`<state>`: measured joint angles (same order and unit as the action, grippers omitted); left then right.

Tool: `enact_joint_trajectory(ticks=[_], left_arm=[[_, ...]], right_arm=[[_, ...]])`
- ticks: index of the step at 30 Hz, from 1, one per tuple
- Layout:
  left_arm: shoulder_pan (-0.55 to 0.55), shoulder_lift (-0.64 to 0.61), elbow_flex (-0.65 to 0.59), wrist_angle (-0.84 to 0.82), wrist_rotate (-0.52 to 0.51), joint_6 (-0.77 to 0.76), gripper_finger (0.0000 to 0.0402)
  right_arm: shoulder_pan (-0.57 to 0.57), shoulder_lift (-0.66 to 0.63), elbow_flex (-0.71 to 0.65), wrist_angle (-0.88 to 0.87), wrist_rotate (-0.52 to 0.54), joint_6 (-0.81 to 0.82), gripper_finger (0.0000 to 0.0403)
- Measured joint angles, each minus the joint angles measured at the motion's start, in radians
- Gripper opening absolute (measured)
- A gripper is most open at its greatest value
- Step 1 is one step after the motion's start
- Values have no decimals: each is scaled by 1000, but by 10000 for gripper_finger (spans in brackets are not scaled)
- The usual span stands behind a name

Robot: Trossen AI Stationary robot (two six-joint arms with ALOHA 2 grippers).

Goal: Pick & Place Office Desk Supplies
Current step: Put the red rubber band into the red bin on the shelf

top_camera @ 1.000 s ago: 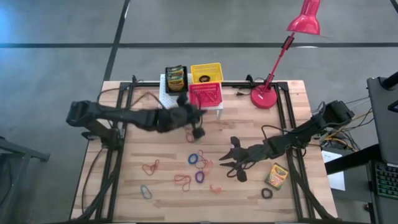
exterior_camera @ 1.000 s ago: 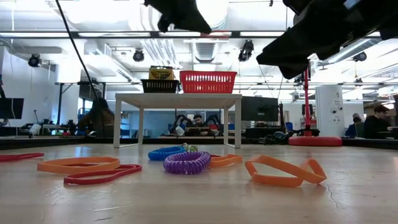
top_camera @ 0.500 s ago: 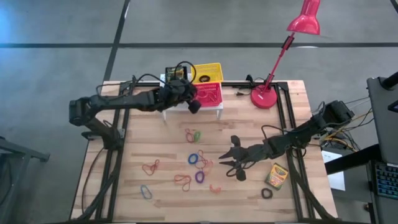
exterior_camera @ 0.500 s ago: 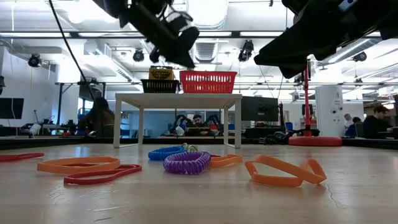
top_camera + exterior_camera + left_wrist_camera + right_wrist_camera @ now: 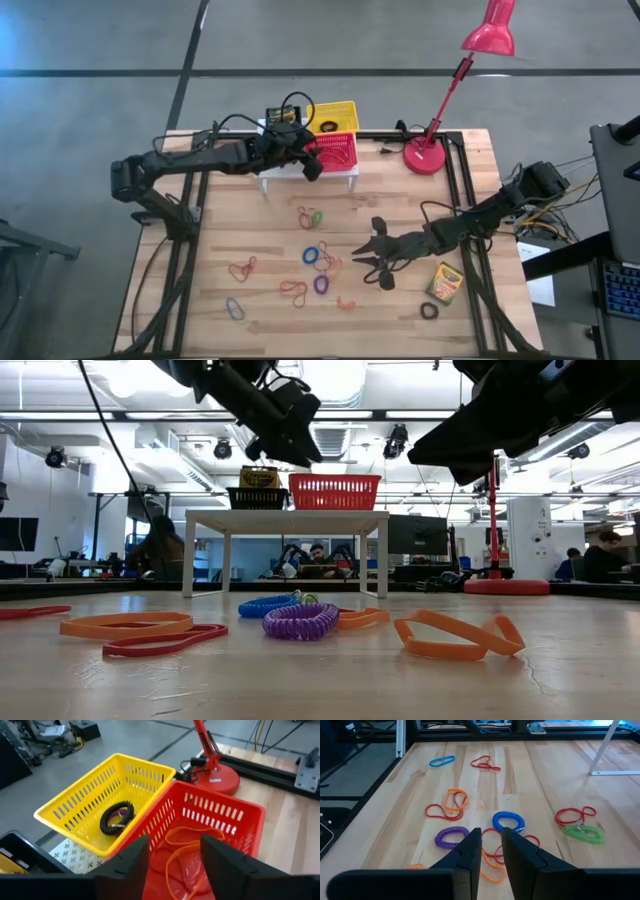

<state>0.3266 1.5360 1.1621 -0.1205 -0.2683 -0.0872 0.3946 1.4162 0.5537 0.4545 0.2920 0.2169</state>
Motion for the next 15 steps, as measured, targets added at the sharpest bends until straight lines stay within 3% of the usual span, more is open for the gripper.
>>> enact_joint_trajectory(ticks=[6, 15], left_arm=[[-60, -19, 78, -157, 0, 0, 197], [-371, -29, 80, -302, 0, 0, 173]], right_arm=[[0, 0, 0, 0, 0, 0, 81], [0, 0, 0, 1, 0, 0, 70]])
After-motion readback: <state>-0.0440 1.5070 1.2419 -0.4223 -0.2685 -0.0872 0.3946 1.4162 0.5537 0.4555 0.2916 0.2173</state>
